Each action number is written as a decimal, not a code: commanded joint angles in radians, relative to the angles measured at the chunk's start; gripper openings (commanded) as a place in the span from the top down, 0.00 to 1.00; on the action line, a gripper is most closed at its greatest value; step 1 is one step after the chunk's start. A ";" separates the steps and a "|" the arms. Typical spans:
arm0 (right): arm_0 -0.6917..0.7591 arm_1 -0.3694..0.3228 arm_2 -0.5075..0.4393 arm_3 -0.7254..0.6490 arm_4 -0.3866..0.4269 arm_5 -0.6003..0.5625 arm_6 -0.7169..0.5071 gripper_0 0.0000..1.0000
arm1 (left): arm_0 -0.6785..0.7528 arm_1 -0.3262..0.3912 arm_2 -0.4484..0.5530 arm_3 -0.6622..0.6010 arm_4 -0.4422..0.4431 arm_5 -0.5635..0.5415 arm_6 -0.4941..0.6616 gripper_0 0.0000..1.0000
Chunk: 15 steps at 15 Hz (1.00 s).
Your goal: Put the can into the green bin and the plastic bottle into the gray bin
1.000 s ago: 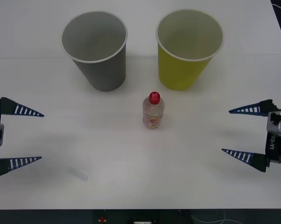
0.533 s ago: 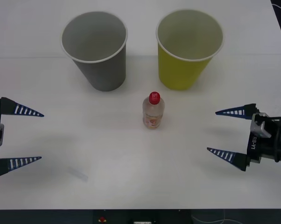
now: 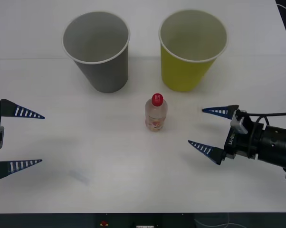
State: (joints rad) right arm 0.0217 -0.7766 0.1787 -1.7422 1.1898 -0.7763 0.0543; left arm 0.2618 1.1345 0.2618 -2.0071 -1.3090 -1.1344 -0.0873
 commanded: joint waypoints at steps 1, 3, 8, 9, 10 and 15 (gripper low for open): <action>-0.042 0.068 0.016 0.072 -0.007 0.000 0.019 0.00 | 0.000 0.000 0.000 0.000 0.000 0.000 0.000 0.00; -0.060 0.115 0.019 0.110 -0.007 -0.001 0.033 0.00 | 0.000 0.000 0.000 0.000 0.000 0.000 0.000 0.00; -0.109 0.221 0.031 0.194 -0.007 -0.004 0.065 0.00 | 0.000 0.000 0.000 0.000 0.000 0.000 0.000 0.00; -0.121 0.237 0.036 0.210 -0.007 -0.003 0.071 0.00 | 0.000 0.000 0.000 0.000 0.000 0.000 0.000 0.00; -0.138 0.258 0.041 0.234 -0.007 -0.004 0.081 0.00 | 0.000 0.000 0.000 0.000 0.000 0.000 0.000 0.00; -0.197 0.330 0.061 0.319 -0.007 -0.004 0.119 0.00 | 0.000 0.000 0.000 0.000 0.000 0.000 0.000 0.00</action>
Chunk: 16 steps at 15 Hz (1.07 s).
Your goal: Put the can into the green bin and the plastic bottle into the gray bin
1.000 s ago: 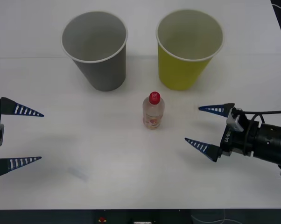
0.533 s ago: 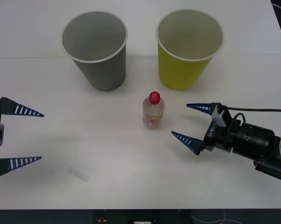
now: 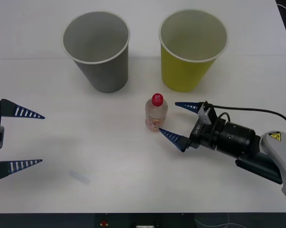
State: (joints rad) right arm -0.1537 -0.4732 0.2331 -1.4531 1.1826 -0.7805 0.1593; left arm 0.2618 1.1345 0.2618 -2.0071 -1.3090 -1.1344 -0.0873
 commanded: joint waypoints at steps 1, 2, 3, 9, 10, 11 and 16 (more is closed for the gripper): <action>-0.032 0.039 0.011 0.045 0.000 0.000 0.022 0.00 | 0.000 0.000 0.000 0.000 0.000 0.000 0.000 0.00; -0.041 0.051 0.014 0.057 0.000 0.000 0.029 0.00 | 0.000 0.000 0.000 0.000 0.000 0.000 0.000 0.00; -0.047 0.059 0.017 0.063 0.000 0.001 0.032 0.00 | 0.000 0.000 0.000 0.000 0.000 0.000 0.000 0.00; -0.061 0.093 0.043 0.066 0.002 0.023 0.049 0.00 | 0.000 0.000 0.000 0.000 0.000 0.000 0.000 0.00; -0.061 0.096 0.045 0.066 0.002 0.026 0.052 0.00 | 0.000 0.000 0.000 0.000 0.000 0.000 0.000 0.00; -0.061 0.097 0.049 0.066 0.002 0.029 0.054 0.00 | 0.000 0.000 0.000 0.000 0.000 0.000 0.000 0.00; -0.063 0.099 0.054 0.066 0.003 0.038 0.074 1.00 | 0.000 0.000 0.000 0.000 0.000 0.000 0.000 0.00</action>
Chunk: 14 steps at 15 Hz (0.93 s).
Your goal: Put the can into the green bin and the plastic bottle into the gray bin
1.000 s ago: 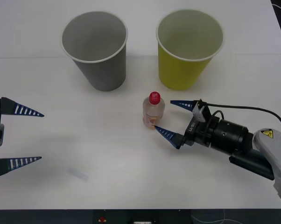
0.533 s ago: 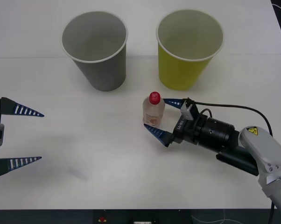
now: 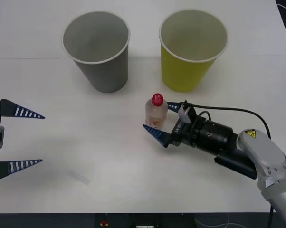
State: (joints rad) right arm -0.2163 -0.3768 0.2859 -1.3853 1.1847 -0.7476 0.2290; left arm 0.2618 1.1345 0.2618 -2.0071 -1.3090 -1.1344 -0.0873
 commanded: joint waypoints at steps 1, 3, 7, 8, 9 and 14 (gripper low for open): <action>-0.001 0.002 0.001 0.000 0.001 0.007 0.006 1.00 | 0.000 0.000 0.000 0.000 0.000 0.000 0.000 0.00; -0.001 0.002 0.001 -0.001 0.001 0.008 0.007 1.00 | 0.000 0.000 0.000 0.000 0.000 0.000 0.000 0.00; -0.003 0.002 0.002 -0.001 0.001 0.007 0.012 1.00 | 0.000 0.000 0.000 0.000 0.000 0.000 0.000 0.00; -0.003 0.001 0.001 -0.001 0.001 0.007 0.012 1.00 | 0.000 0.000 0.000 0.000 0.000 0.000 0.000 0.00; -0.003 0.001 0.002 -0.001 0.001 0.004 0.012 1.00 | 0.000 0.000 0.000 0.000 0.000 0.000 0.000 0.00; 0.000 -0.083 0.044 -0.073 -0.033 -0.006 -0.028 1.00 | 0.000 0.000 0.000 0.000 0.000 0.000 0.000 0.00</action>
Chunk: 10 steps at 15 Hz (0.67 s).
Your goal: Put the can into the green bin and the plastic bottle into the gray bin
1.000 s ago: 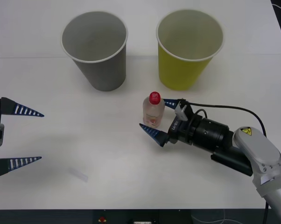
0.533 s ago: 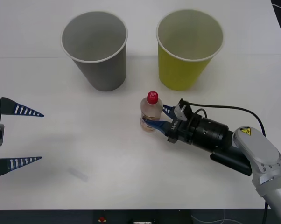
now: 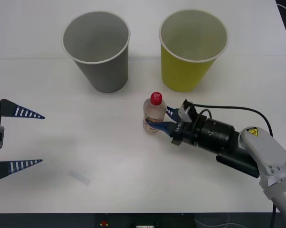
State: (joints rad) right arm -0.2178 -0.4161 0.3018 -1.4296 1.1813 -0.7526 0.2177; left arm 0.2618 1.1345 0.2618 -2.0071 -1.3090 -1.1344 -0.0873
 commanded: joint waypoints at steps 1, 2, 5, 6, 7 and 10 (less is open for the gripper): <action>0.002 -0.076 0.046 -0.051 -0.046 0.006 -0.032 1.00 | 0.000 0.000 0.000 0.000 0.000 0.000 0.000 0.00; 0.006 -0.118 0.057 -0.089 -0.048 0.003 -0.087 1.00 | 0.000 0.000 0.000 0.000 0.000 0.000 0.000 0.00; 0.035 -0.210 0.062 -0.203 -0.046 0.006 -0.215 1.00 | 0.000 0.000 0.000 0.000 0.000 0.000 0.000 0.00; 0.043 -0.239 0.060 -0.236 -0.042 0.009 -0.262 1.00 | 0.000 0.000 0.000 0.000 0.000 0.000 0.000 0.00; 0.048 -0.262 0.060 -0.262 -0.026 0.013 -0.304 1.00 | 0.000 0.000 0.000 0.000 0.000 0.000 0.000 0.00; 0.049 -0.343 0.062 -0.354 0.027 0.044 -0.462 1.00 | 0.000 0.000 0.000 0.000 0.000 0.000 0.000 0.00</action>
State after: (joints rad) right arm -0.1689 -0.7416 0.3633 -1.7613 1.1950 -0.7158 -0.2075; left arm 0.2618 1.1345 0.2618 -2.0071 -1.3090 -1.1344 -0.0873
